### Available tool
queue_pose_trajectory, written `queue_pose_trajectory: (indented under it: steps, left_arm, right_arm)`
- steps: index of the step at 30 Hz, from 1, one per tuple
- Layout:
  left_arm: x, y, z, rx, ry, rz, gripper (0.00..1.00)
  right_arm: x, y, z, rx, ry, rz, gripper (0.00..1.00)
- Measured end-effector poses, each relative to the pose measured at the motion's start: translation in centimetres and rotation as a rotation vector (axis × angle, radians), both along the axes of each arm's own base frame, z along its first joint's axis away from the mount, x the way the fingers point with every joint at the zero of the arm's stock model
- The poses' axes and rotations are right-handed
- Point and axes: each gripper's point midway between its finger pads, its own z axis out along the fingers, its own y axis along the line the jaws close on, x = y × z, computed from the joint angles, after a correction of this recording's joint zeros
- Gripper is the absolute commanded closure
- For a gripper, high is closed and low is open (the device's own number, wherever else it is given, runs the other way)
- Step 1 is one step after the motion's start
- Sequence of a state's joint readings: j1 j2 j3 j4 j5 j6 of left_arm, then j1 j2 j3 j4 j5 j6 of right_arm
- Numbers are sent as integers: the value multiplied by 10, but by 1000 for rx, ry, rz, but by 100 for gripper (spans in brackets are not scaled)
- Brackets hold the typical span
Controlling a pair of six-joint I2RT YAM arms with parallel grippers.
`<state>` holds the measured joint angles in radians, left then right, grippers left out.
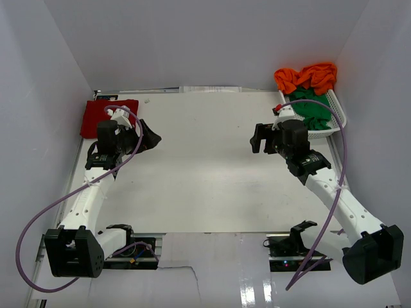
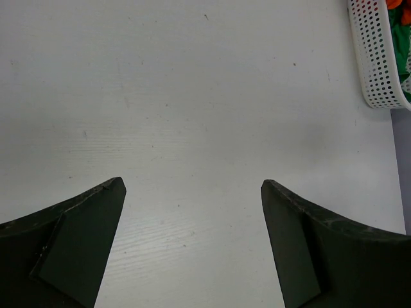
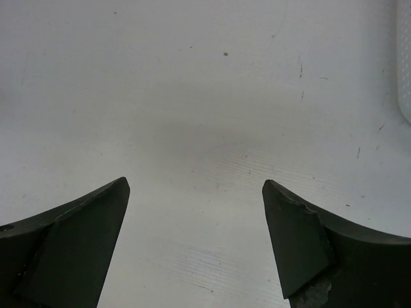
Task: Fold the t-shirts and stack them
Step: Grab crumpled tshirt from bin with the right arm
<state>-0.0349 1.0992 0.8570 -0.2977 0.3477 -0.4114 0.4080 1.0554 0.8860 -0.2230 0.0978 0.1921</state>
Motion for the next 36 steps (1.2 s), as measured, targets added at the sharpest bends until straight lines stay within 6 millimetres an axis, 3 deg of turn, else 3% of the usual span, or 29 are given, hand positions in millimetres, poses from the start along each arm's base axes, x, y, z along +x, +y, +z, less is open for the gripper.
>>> queue_pose_trajectory:
  steps: [4, 6, 9, 13, 19, 22, 25, 29, 32, 34, 36]
  left_arm:
    - [0, 0, 0, 0, -1, 0, 2]
    - [0, 0, 1, 0, -3, 0, 2]
    - [1, 0, 1, -1, -6, 0, 2]
    - [1, 0, 1, 0, -7, 0, 2]
    - [1, 0, 2, 0, -9, 1, 2]
    - [1, 0, 2, 1, -8, 0, 2]
    - [1, 0, 1, 1, -8, 0, 2]
    - [2, 0, -2, 1, 4, 0, 2]
    - [3, 0, -6, 2, 17, 0, 2]
    - [3, 0, -8, 3, 21, -1, 2]
    - [4, 0, -8, 4, 21, 0, 2]
  right_arm:
    - [7, -2, -8, -32, 30, -16, 10]
    - [25, -4, -14, -59, 66, -49, 10]
    - [77, -18, -15, -76, 121, -138, 10]
    - [162, -59, -6, -68, 122, -313, 10]
    - [258, -117, -6, -44, 107, -491, 10]
    - [300, -139, -17, -38, 88, -538, 10]
    - [324, -158, -39, -41, 92, -575, 10]
    - [330, -177, -79, -23, 141, -604, 10]
    - [336, -185, -94, 10, 141, -610, 9]
    - [345, -187, -100, 49, 129, -604, 2]
    - [353, -188, -106, 85, 122, -593, 11]
